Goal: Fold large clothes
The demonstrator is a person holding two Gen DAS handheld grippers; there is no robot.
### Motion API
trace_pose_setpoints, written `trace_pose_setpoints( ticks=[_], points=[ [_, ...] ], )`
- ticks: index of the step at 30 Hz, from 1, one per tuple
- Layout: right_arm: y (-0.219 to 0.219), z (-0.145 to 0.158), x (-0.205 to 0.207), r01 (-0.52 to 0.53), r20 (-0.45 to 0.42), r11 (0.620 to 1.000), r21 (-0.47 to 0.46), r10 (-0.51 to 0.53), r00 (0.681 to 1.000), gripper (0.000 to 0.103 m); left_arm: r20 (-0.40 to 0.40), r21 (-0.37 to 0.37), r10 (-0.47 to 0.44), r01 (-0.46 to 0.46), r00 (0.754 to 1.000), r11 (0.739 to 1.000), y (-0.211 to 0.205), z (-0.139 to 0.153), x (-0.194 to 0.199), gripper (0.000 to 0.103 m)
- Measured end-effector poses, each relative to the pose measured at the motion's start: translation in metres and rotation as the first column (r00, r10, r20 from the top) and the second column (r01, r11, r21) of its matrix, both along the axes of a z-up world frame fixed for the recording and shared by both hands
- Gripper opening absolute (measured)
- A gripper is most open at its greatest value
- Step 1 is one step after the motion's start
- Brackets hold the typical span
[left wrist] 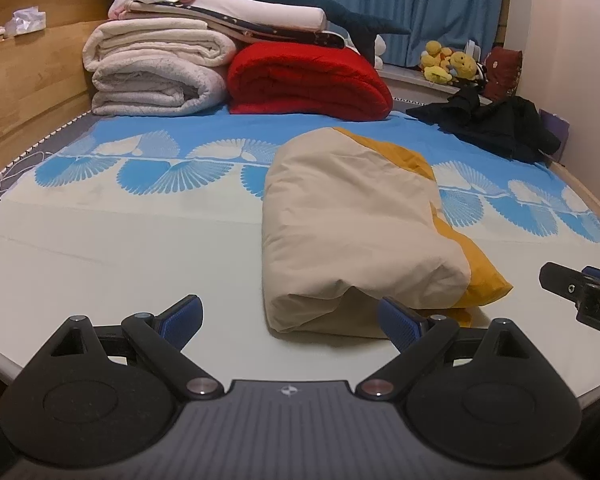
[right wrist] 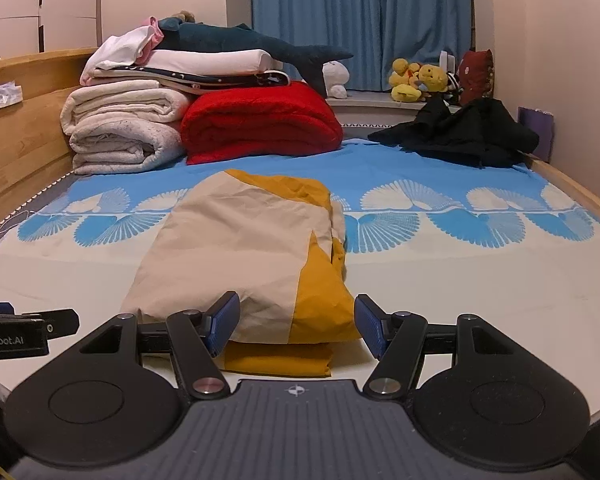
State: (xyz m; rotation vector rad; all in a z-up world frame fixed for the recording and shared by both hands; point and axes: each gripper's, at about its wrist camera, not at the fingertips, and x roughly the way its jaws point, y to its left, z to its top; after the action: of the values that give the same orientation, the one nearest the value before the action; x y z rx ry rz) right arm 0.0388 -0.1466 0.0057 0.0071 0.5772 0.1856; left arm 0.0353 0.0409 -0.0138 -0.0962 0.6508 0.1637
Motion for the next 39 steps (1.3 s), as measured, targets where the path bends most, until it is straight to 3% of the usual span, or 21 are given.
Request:
trace_pose_setpoints(
  ticks=[39],
  points=[
    [0.0082, -0.0022, 0.0007, -0.026, -0.005, 1.000, -0.001, 0.026, 1.000, 0.067, 0.000, 0.011, -0.039, 0.039, 0.999, 0.999, -0.0058, -0.0016, 0.0032, 0.097]
  ],
)
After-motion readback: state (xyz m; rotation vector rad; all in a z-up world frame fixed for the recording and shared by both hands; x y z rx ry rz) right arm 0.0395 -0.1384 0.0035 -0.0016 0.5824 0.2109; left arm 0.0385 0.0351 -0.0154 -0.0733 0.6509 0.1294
